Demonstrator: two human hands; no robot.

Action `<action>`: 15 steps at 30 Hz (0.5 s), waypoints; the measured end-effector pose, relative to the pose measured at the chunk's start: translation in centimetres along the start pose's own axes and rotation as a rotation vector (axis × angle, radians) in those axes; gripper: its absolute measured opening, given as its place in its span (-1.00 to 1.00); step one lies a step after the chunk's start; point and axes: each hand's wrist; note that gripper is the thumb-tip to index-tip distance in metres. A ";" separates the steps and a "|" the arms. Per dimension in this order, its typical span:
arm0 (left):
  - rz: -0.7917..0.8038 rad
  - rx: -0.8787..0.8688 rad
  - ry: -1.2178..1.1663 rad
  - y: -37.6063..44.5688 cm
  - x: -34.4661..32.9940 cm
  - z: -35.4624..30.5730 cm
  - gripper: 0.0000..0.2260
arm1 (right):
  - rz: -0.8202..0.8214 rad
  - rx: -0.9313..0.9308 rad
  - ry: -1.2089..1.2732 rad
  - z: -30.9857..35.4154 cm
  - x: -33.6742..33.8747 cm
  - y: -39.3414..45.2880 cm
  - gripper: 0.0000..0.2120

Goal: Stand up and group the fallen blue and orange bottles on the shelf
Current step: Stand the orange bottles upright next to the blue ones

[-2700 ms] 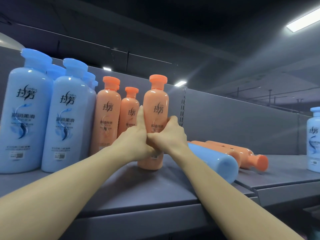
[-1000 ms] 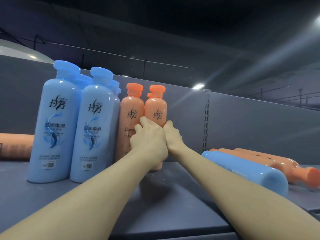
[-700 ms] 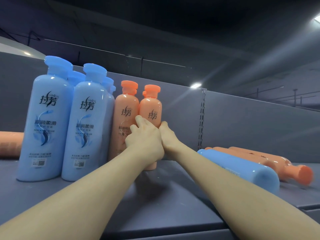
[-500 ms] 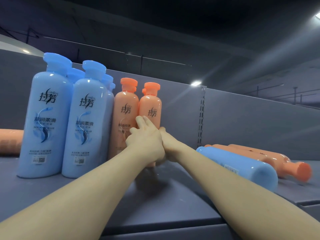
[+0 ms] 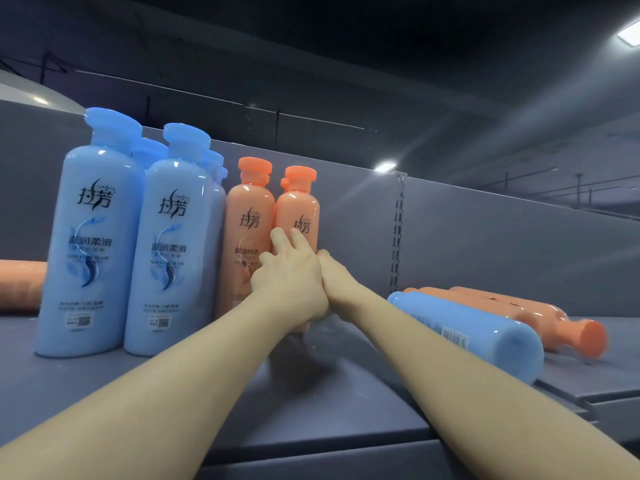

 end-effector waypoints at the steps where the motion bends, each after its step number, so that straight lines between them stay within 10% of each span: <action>1: -0.007 -0.007 -0.014 -0.1 0.2 0.0 -0.14 | -0.023 0.003 0.009 0.2 0.3 -0.2 -0.68; 9: -0.060 -0.066 -0.171 -0.6 1.2 -0.1 -0.59 | -0.216 0.185 0.049 1.2 1.7 -1.7 -0.50; 15: 0.028 -0.100 -0.268 -1.6 2.8 0.5 -0.45 | -0.233 0.188 0.173 2.6 1.5 -4.0 -0.83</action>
Point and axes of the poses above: each hand's wrist, its own y-axis towards the middle knuckle, its own x-axis out of the back of the hand, z = x × y, and after that the axes turned 5 degrees about -z, right-handed
